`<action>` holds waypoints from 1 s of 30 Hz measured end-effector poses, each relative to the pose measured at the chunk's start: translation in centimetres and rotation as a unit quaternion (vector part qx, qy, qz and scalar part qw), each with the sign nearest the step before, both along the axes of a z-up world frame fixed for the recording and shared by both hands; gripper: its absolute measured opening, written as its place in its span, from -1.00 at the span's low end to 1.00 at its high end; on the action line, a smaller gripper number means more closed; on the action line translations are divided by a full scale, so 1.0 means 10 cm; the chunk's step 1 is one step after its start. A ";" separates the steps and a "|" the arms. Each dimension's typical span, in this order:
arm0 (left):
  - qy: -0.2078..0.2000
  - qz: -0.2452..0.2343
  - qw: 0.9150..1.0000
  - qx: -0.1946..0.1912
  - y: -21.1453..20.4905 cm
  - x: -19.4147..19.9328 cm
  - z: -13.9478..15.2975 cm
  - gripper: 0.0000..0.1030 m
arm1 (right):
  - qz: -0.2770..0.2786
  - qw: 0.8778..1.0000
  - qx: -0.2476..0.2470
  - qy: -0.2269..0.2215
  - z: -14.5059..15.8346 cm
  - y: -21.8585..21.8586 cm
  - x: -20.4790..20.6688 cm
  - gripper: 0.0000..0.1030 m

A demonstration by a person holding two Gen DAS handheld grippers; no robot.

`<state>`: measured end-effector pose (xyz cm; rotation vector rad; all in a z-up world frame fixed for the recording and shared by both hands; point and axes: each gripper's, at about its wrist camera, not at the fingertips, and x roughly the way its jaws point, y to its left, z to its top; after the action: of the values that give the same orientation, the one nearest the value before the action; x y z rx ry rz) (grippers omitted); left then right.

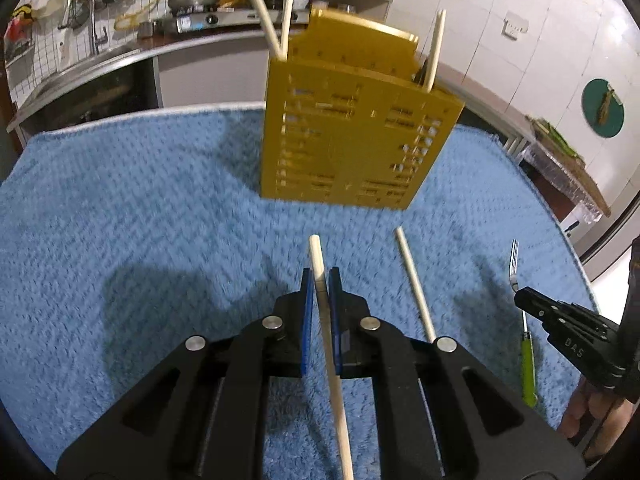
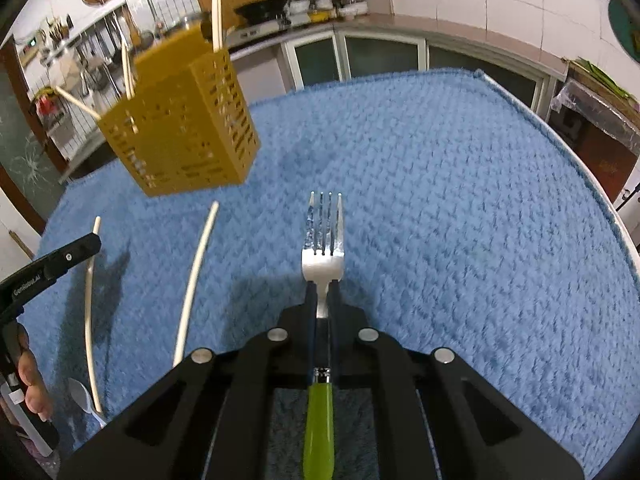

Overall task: Organize utensils
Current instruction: 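Lift the fork and chopstick and carry them toward the yellow holder with both tools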

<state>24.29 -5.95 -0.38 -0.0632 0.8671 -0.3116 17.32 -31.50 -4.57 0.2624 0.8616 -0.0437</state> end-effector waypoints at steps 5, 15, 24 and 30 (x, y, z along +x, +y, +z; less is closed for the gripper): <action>-0.038 -0.002 0.999 -0.006 0.03 -0.10 0.20 -0.88 | -0.005 0.999 0.010 -0.040 0.10 -0.08 -0.04 -0.89; -0.103 0.008 0.994 -0.029 0.15 -0.19 0.63 -0.91 | -0.010 0.994 0.017 -0.108 0.34 -0.06 -0.04 -0.89; -0.149 0.005 0.988 -0.043 0.19 -0.19 0.88 -0.91 | -0.005 0.986 0.005 -0.168 0.62 -0.06 0.03 -1.00; -0.151 0.000 0.988 -0.040 0.17 -0.13 0.86 -0.91 | 0.000 0.987 -0.003 -0.162 0.59 -0.06 0.16 -1.00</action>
<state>23.00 -4.26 8.24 -0.0887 0.5530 -0.3463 18.96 -32.14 1.34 0.2557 0.5390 -0.0022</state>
